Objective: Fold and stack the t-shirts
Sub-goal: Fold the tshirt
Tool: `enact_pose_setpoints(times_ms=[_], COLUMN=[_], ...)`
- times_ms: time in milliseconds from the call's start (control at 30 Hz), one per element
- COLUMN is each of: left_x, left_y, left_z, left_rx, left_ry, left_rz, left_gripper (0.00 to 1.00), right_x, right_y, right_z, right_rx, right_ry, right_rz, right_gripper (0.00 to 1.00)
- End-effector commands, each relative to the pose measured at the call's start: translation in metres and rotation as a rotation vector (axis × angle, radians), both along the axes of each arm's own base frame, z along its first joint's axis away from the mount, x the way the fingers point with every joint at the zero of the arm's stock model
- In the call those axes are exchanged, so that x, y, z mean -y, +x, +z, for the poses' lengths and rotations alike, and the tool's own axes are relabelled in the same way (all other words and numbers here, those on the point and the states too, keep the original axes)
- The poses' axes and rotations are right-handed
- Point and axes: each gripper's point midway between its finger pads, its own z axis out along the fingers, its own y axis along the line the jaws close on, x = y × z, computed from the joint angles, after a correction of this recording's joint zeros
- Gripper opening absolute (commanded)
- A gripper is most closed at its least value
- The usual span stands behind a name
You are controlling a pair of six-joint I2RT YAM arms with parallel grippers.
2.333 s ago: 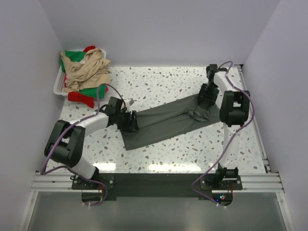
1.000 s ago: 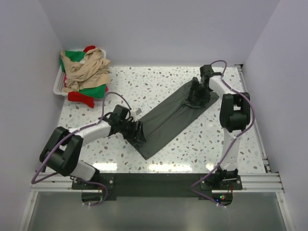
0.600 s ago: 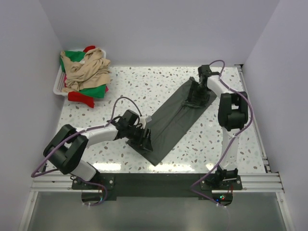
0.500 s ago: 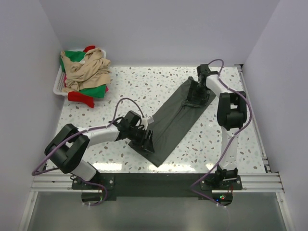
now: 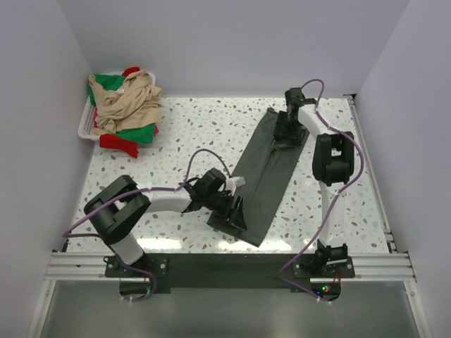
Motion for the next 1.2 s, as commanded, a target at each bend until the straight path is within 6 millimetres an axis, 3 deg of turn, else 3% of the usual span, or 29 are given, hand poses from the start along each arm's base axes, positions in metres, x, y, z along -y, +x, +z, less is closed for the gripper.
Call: enact_pose_setpoints(times_ms=[0, 167, 200, 267, 300, 367, 400, 433, 500, 533, 567, 633, 667, 733, 767, 800, 833, 867, 967, 1033, 1167], left_x=[0.046, 0.075, 0.078, 0.078, 0.074, 0.068, 0.059, 0.052, 0.024, 0.013, -0.008, -0.025, -0.036, -0.043, -0.043, -0.038, -0.036, -0.035, -0.022, -0.017, -0.005], left_y=[-0.003, -0.016, -0.014, -0.011, -0.007, -0.004, 0.001, 0.003, 0.014, 0.018, 0.023, 0.024, 0.021, 0.018, 0.013, 0.004, -0.001, -0.006, -0.012, -0.013, -0.019], left_z=[0.034, 0.056, 0.062, 0.079, 0.08, 0.097, 0.092, 0.102, 0.085, 0.091, 0.078, 0.083, 0.073, 0.077, 0.072, 0.076, 0.079, 0.075, 0.087, 0.086, 0.088], left_rx=[0.004, 0.029, 0.044, 0.093, 0.11, 0.177, 0.192, 0.232, 0.267, 0.296, 0.301, 0.329, 0.319, 0.327, 0.328, 0.309, 0.31, 0.285, 0.296, 0.291, 0.281], left_ry=[-0.155, -0.229, -0.233, -0.261, -0.238, -0.245, -0.187, -0.182, -0.024, 0.002, 0.093, 0.104, 0.129, 0.099, 0.074, 0.017, -0.026, -0.043, -0.139, -0.151, -0.2], left_rz=[-0.04, -0.115, -0.115, -0.117, -0.095, -0.084, -0.046, -0.024, 0.055, 0.084, 0.129, 0.163, 0.174, 0.186, 0.173, 0.133, 0.117, 0.113, 0.065, 0.045, 0.002], left_gripper=[0.66, 0.67, 0.67, 0.67, 0.67, 0.67, 0.68, 0.68, 0.69, 0.7, 0.71, 0.72, 0.72, 0.73, 0.73, 0.74, 0.74, 0.74, 0.74, 0.73, 0.73], right_x=[-0.004, -0.014, -0.015, -0.017, -0.018, -0.016, -0.015, -0.015, -0.012, -0.015, -0.019, -0.022, -0.021, -0.028, -0.028, -0.039, -0.042, -0.04, -0.047, -0.045, -0.045], right_y=[0.017, 0.023, 0.022, 0.016, 0.016, 0.005, 0.0, -0.007, -0.028, -0.038, -0.056, -0.082, -0.102, -0.134, -0.162, -0.178, -0.193, -0.22, -0.265, -0.287, -0.308], right_z=[-0.009, 0.014, 0.028, 0.036, 0.061, 0.072, 0.08, 0.107, 0.112, 0.142, 0.131, 0.153, 0.142, 0.137, 0.132, 0.127, 0.125, 0.114, 0.095, 0.078, 0.074], right_rx=[0.029, 0.063, 0.086, 0.095, 0.145, 0.152, 0.16, 0.206, 0.189, 0.257, 0.223, 0.258, 0.215, 0.18, 0.165, 0.157, 0.158, 0.14, 0.128, 0.088, 0.065], right_ry=[0.0, 0.036, 0.04, 0.047, 0.052, 0.05, 0.049, 0.053, 0.045, 0.056, 0.058, 0.066, 0.055, 0.06, 0.077, 0.096, 0.11, 0.117, 0.176, 0.176, 0.186], right_rz=[0.03, 0.082, 0.091, 0.102, 0.104, 0.103, 0.101, 0.102, 0.09, 0.095, 0.094, 0.099, 0.096, 0.09, 0.067, 0.086, 0.081, 0.075, 0.028, 0.029, 0.023], right_gripper=[0.72, 0.73, 0.73, 0.73, 0.73, 0.73, 0.73, 0.73, 0.73, 0.73, 0.73, 0.73, 0.73, 0.73, 0.73, 0.72, 0.72, 0.72, 0.72, 0.71, 0.69])
